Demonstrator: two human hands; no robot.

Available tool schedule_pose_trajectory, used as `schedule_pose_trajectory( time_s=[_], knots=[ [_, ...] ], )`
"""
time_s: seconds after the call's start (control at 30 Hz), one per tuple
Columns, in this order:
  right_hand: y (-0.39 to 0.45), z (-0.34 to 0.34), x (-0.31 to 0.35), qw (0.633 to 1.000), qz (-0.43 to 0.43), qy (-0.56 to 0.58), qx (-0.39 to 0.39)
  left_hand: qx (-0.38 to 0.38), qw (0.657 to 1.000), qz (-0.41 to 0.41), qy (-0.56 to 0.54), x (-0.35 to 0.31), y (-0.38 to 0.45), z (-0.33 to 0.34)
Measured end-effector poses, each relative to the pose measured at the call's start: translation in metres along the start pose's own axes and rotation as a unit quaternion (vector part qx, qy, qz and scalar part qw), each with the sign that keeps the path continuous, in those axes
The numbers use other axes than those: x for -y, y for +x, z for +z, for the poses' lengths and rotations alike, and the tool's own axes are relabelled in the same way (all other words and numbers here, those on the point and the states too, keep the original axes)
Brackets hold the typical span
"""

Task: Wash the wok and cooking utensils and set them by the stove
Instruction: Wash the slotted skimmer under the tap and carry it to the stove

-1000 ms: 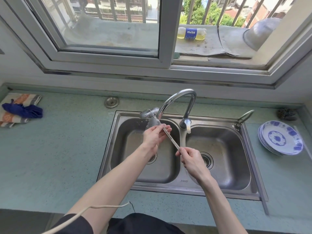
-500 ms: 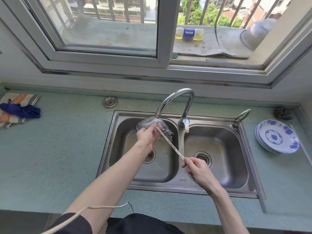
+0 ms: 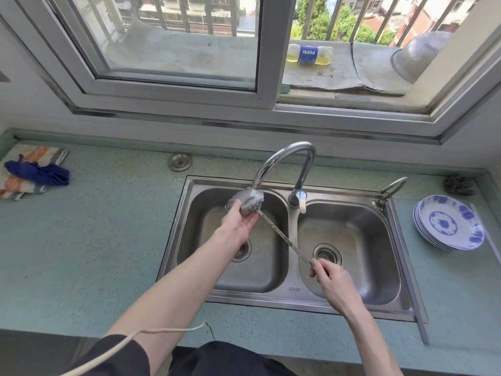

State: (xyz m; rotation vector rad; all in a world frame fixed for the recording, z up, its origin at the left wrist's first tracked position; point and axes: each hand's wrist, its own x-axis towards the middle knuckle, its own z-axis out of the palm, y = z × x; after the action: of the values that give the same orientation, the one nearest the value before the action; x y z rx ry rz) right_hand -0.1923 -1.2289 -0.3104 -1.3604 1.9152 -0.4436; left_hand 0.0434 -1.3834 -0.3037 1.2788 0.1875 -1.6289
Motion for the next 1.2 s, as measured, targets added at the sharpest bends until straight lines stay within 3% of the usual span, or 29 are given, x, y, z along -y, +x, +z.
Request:
schedule_pose_trajectory(
  time_s=[0.27, 0.4, 0.57, 0.77, 1.07, 1.2],
  knots=[
    [0.022, 0.003, -0.007, 0.993, 0.042, -0.089, -0.07, 0.029, 0.999, -0.04, 0.001, -0.001, -0.003, 0.001],
    [0.026, -0.003, -0.005, 0.993, 0.053, -0.047, -0.093, 0.04, 0.998, -0.045, 0.027, -0.006, 0.0, -0.001],
    [0.029, -0.011, -0.004, 0.995, 0.074, -0.003, -0.061, 0.027, 0.995, -0.037, 0.087, -0.01, 0.006, -0.001],
    [0.033, -0.018, -0.011, 0.994, 0.103, 0.012, -0.047, 0.011, 1.0, -0.026, 0.007, -0.017, 0.012, 0.008],
    [0.034, -0.024, -0.008, 0.992, 0.107, 0.022, -0.069, 0.044, 0.998, -0.023, 0.039, -0.018, 0.012, 0.012],
    [0.035, -0.021, -0.005, 0.992, 0.087, 0.042, -0.08, 0.018, 0.998, -0.005, 0.06, -0.021, 0.014, 0.005]
  ],
)
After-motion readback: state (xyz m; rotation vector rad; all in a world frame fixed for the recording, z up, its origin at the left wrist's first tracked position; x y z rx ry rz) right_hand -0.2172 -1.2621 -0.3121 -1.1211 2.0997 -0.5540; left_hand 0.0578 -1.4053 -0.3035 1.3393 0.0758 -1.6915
